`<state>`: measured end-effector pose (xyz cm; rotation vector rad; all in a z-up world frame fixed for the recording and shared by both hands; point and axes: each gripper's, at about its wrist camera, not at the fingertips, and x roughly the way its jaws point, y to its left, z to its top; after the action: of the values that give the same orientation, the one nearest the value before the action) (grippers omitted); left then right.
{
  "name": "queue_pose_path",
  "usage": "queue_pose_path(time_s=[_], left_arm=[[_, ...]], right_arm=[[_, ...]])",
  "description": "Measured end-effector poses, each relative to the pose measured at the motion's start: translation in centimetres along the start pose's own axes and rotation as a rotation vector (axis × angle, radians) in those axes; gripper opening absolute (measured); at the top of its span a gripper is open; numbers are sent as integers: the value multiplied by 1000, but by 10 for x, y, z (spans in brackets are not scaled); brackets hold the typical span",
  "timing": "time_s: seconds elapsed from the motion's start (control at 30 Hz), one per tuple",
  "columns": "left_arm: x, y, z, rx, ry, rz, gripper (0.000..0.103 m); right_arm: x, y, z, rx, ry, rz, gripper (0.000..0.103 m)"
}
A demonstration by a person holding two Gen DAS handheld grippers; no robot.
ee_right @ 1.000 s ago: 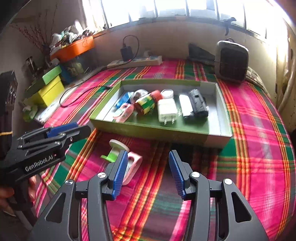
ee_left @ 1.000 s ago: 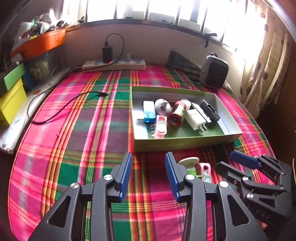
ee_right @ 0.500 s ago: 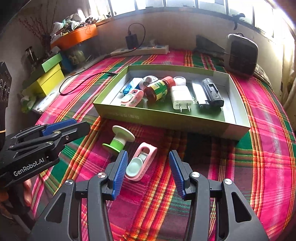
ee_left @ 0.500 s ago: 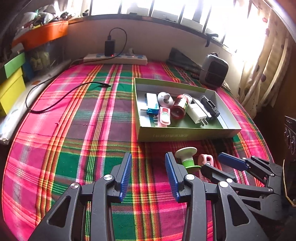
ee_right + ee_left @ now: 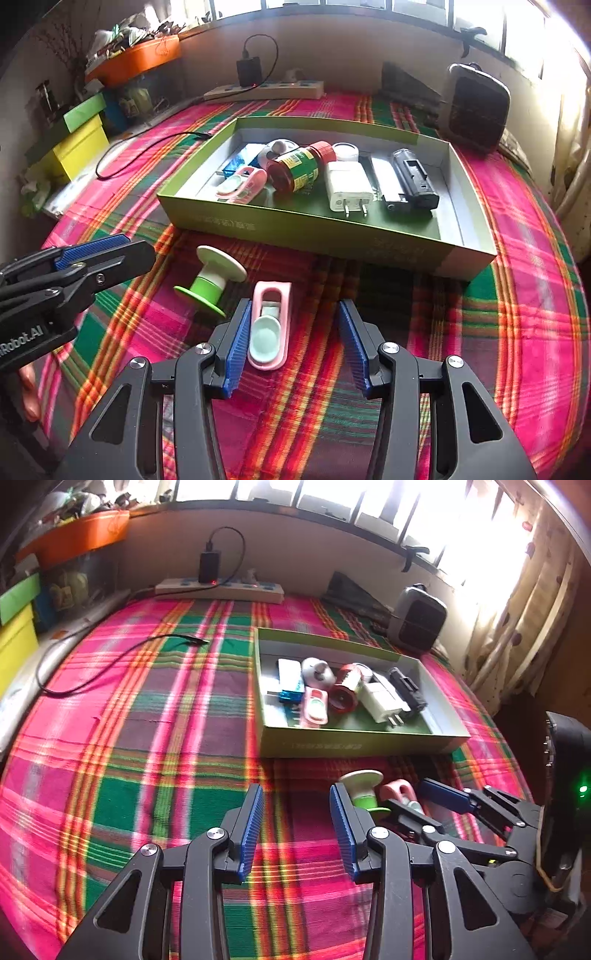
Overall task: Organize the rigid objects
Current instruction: 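Grasp the pink-and-white clip with right tool while left tool approaches the green spool, then close left tool on the green-and-white spool while right tool holds the clip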
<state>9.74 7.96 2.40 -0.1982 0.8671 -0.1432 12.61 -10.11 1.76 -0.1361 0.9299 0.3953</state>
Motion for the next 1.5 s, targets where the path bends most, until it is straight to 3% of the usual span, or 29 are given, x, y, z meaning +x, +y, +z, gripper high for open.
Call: queue_pose_path(time_s=[0.1, 0.3, 0.5, 0.57, 0.63, 1.0, 1.5], left_arm=[[1, -1, 0, -10, 6, -46, 44], [3, -10, 0, 12, 16, -38, 44], [7, -24, -1, 42, 32, -36, 44], [8, -29, -1, 53, 35, -38, 44], [8, -32, -1, 59, 38, -37, 45], [21, -59, -1, 104, 65, -40, 45], [39, -70, -1, 140, 87, 65, 45]], right_arm=[[0, -2, -1, -5, -1, -6, 48], [-2, -6, -4, -26, -7, -35, 48], [-5, -12, -6, -25, -13, -22, 35], [-6, -13, -6, -27, -16, -23, 23], [-6, -17, -7, -24, -17, -28, 19], [-15, -40, -13, 3, -32, -32, 19], [-17, -51, -14, 13, -37, -10, 19]])
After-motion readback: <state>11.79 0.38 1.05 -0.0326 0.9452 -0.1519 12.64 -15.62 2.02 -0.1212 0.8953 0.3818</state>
